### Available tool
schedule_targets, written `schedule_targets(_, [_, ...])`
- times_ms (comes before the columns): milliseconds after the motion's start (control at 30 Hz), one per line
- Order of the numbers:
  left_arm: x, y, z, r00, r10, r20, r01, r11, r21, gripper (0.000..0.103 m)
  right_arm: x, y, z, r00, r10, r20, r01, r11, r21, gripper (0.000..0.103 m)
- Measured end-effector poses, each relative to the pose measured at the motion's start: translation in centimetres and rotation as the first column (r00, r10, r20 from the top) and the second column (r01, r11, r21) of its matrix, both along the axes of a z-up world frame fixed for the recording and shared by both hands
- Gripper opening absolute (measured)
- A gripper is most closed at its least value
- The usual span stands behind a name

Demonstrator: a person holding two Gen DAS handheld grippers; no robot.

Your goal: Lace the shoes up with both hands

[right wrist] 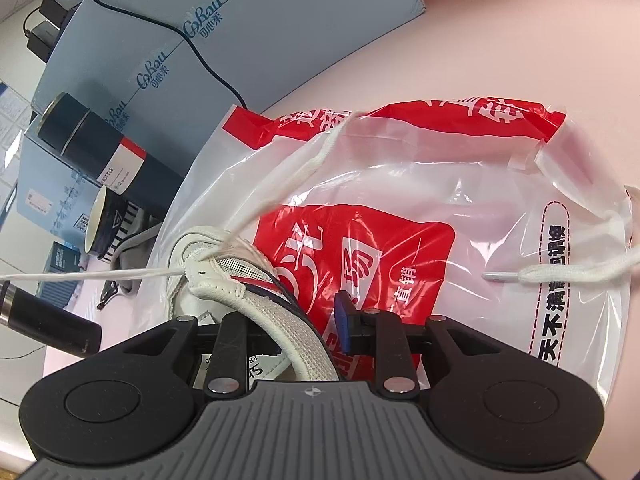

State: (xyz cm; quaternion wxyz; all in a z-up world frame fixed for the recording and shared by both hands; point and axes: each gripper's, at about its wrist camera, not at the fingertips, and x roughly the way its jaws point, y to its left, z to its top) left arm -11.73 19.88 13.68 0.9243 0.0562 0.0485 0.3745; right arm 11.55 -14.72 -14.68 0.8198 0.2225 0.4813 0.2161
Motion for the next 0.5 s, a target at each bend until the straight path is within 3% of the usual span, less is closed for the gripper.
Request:
schedule_targets(167, [-1.2,0.7,1.3,1.0,0.026,0.01,-0.026,0.999,0.032,0.002,0.0,0.1,0.0,1.0,0.004,0.002,-0.004,1.0,-0.006,0.022])
schedule_targets(500, [-3.4,2.2,3.9,0.987,0.119,0.106,-0.126,0.991,0.054,0.002,0.1,0.1,0.0,1.0,0.017,-0.001,-0.017,1.0,-0.012,0.023])
